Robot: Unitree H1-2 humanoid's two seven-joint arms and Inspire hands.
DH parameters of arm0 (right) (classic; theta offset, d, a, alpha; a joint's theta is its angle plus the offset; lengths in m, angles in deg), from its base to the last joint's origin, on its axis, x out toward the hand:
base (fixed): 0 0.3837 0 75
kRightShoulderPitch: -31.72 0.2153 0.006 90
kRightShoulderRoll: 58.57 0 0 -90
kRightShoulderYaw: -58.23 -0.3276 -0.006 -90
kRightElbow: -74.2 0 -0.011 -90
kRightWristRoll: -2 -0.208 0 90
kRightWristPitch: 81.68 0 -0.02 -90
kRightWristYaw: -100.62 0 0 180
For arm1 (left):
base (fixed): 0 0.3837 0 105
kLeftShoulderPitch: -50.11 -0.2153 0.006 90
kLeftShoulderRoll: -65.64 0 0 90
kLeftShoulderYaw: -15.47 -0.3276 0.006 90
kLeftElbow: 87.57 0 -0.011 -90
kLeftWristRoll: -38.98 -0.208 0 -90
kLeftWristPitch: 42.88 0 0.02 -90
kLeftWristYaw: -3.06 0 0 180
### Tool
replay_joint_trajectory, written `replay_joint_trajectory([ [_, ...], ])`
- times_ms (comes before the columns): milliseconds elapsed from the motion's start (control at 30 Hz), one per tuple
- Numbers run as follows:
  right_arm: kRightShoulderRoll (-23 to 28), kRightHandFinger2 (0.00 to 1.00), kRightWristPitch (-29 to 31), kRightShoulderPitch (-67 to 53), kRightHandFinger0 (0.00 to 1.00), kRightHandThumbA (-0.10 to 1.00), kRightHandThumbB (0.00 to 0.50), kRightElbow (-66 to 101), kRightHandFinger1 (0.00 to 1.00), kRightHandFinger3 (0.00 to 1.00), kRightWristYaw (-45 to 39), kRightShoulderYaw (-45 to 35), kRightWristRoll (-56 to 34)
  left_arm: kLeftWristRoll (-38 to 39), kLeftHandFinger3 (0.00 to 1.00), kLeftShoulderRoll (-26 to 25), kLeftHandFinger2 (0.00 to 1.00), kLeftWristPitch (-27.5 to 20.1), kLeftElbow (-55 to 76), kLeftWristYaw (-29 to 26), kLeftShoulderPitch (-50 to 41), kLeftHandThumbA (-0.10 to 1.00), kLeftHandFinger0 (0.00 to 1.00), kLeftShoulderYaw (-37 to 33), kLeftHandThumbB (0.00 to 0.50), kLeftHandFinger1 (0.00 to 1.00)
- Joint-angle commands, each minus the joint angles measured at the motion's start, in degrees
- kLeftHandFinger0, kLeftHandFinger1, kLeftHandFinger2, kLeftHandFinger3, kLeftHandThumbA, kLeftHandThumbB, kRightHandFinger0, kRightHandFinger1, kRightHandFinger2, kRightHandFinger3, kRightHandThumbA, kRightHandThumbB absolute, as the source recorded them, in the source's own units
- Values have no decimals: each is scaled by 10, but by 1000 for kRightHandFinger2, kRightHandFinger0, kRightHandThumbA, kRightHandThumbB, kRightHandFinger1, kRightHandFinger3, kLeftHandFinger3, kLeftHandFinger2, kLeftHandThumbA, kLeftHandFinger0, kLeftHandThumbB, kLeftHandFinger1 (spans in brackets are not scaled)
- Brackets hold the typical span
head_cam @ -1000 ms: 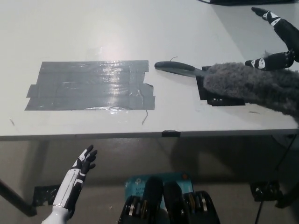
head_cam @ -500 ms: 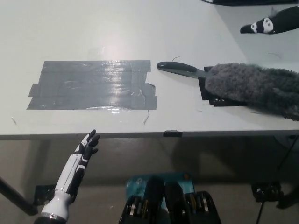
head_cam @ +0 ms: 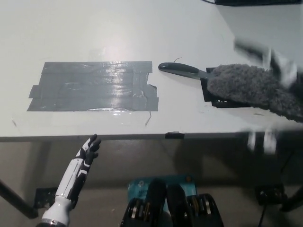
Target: A person hands a grey duster to the robot and the robot grabs it with its right hand and places it on the black marked spot infron tof it on the desk
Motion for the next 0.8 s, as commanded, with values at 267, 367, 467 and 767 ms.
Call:
replay_joint_trajectory([
  [267, -167, 1000, 260, -211, 1000, 1000, 323, -274, 1000, 1000, 116, 12, 80, -4, 1000, -3, 1000, -41, 18, 8, -71, 996, 1000, -18, 198, 1000],
  [367, -168, 1000, 282, -204, 1000, 1000, 316, -330, 1000, 1000, 121, 22, 94, -3, 1000, -3, 1000, -31, 26, 6, -76, 1000, 1000, -15, 217, 1000],
  [467, -161, 1000, 261, -195, 1000, 1000, 331, -368, 1000, 1000, 126, 31, 109, -3, 1000, -2, 1000, -30, 24, 3, -77, 1000, 1000, -13, 247, 1000],
  [767, -163, 1000, 288, -203, 1000, 1000, 318, -386, 1000, 1000, 133, 34, 104, -9, 1000, -1, 1000, -36, 22, -1, -89, 1000, 1000, -15, 247, 1000],
])
